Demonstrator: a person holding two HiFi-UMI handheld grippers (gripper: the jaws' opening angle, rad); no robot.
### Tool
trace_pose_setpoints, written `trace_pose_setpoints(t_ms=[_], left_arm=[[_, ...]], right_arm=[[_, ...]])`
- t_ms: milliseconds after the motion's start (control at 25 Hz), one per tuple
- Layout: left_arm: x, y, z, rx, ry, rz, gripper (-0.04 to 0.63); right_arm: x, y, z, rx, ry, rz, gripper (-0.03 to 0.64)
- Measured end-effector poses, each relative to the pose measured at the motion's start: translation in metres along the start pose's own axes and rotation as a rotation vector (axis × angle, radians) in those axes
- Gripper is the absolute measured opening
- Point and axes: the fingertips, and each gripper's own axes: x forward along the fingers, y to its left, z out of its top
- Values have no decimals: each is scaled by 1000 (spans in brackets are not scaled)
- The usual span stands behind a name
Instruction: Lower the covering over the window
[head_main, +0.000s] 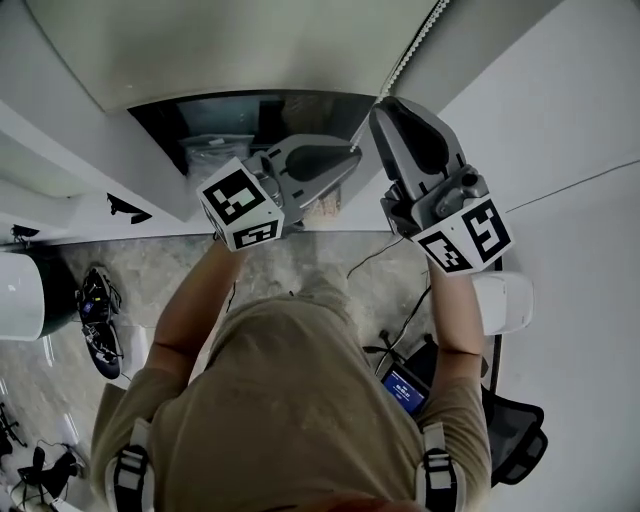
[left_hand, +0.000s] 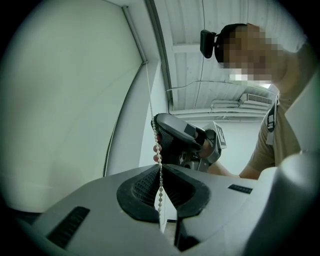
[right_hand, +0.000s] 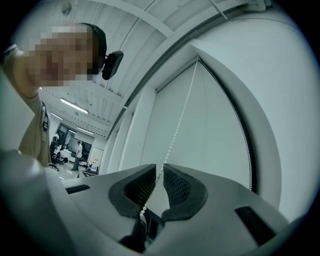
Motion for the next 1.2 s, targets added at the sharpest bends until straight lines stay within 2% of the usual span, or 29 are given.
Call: trace_pose_setpoints(t_ms=[280,440,680,1200], left_arm=[[28,10,-10,-62,-33,4,25],[39,11,-14,-64,-34,6,25],[38,10,-16,-67,-36,-4,25],[40,5,-17,-81,-59,-46,25]], right_arm=[[-5,-30,-6,39,4,60,40],[-8,-43,-5,87,-16,51,40],[-2,-41,-3,70,4,49,40],[-4,-45,7,99,-79,26,38]])
